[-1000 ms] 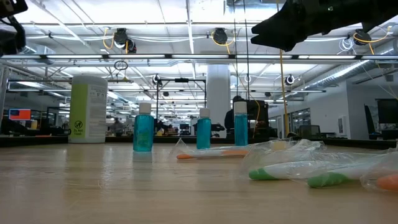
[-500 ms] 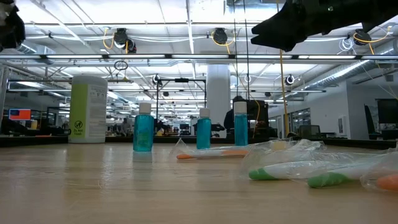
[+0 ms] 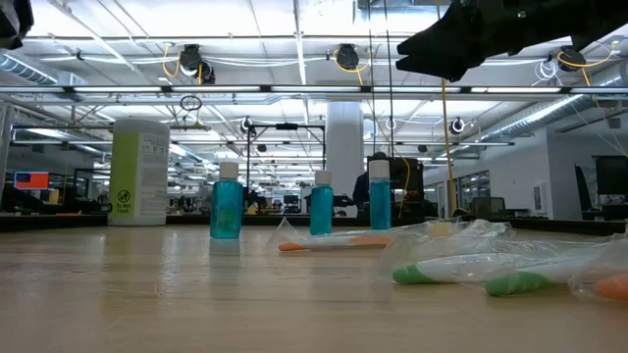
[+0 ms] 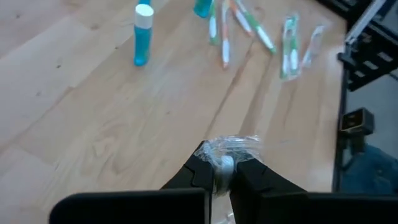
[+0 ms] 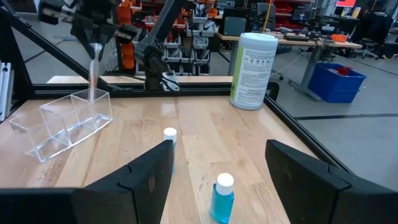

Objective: Pick & Place toothbrushing station
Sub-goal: Put the orange toothbrush into the transparent organizer

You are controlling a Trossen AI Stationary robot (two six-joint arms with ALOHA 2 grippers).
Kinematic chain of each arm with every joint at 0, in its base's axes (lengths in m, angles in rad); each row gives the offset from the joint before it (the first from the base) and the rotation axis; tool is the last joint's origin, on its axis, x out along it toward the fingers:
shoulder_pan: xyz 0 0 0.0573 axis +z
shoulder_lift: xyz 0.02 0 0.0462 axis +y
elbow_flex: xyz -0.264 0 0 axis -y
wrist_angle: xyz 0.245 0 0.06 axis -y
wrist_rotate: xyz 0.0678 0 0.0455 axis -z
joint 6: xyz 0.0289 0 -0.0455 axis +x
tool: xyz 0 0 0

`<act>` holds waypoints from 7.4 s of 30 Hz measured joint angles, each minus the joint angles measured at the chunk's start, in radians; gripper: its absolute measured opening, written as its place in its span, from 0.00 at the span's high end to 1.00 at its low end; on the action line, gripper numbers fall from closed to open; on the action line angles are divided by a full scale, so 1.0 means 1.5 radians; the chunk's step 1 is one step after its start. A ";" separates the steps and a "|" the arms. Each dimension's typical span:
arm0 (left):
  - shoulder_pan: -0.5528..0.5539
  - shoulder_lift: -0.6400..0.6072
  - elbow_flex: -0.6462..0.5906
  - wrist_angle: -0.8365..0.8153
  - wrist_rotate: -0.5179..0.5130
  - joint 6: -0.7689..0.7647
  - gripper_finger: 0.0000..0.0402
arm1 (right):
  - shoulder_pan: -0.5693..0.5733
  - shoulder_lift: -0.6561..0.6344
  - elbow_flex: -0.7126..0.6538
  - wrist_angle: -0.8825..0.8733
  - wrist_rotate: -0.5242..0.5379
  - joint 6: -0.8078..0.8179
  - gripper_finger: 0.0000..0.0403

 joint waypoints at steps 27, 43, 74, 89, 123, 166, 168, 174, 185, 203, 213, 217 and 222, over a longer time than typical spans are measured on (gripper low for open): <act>0.035 -0.039 0.000 -0.001 -0.027 -0.003 0.57 | 0.000 0.000 0.000 0.005 0.000 -0.007 0.39; 0.069 -0.137 0.000 0.093 -0.139 0.175 0.50 | 0.000 0.000 0.000 0.005 0.000 -0.012 0.39; 0.323 0.145 0.000 0.139 0.401 0.120 0.67 | 0.000 0.000 0.000 0.010 0.000 -0.014 0.39; 0.323 0.042 0.001 0.063 0.308 0.100 0.67 | 0.000 0.000 0.000 0.010 0.000 -0.014 0.39; 0.498 0.168 -0.020 0.745 0.421 0.908 0.67 | 0.011 0.000 0.000 -0.053 -0.102 -0.009 0.39; 0.657 0.060 -0.185 0.951 0.464 0.880 0.67 | 0.481 0.394 0.137 -0.335 -0.124 0.600 0.39; 0.657 0.060 -0.185 0.950 0.464 0.889 0.67 | 0.475 0.383 0.137 -0.337 -0.125 0.599 0.39; 0.657 0.060 -0.185 0.948 0.464 0.913 0.67 | 0.474 0.337 0.137 -0.306 -0.121 0.576 0.39; 0.657 0.060 -0.185 0.948 0.464 0.911 0.67 | 0.520 0.414 0.240 -0.338 -0.044 0.572 0.41; 0.650 0.060 -0.185 0.944 0.464 0.866 0.67 | 0.541 0.542 0.335 -0.480 -0.238 0.703 0.55; 0.649 0.060 -0.184 0.942 0.464 0.873 0.67 | 0.540 0.538 0.297 -0.664 -0.121 0.764 0.63; 0.649 0.060 -0.184 0.942 0.463 0.874 0.67 | 0.516 0.538 0.259 -0.689 -0.101 0.764 0.66; 0.649 0.060 -0.184 0.942 0.467 0.876 0.67 | 0.482 0.533 0.219 -0.702 -0.088 0.766 0.70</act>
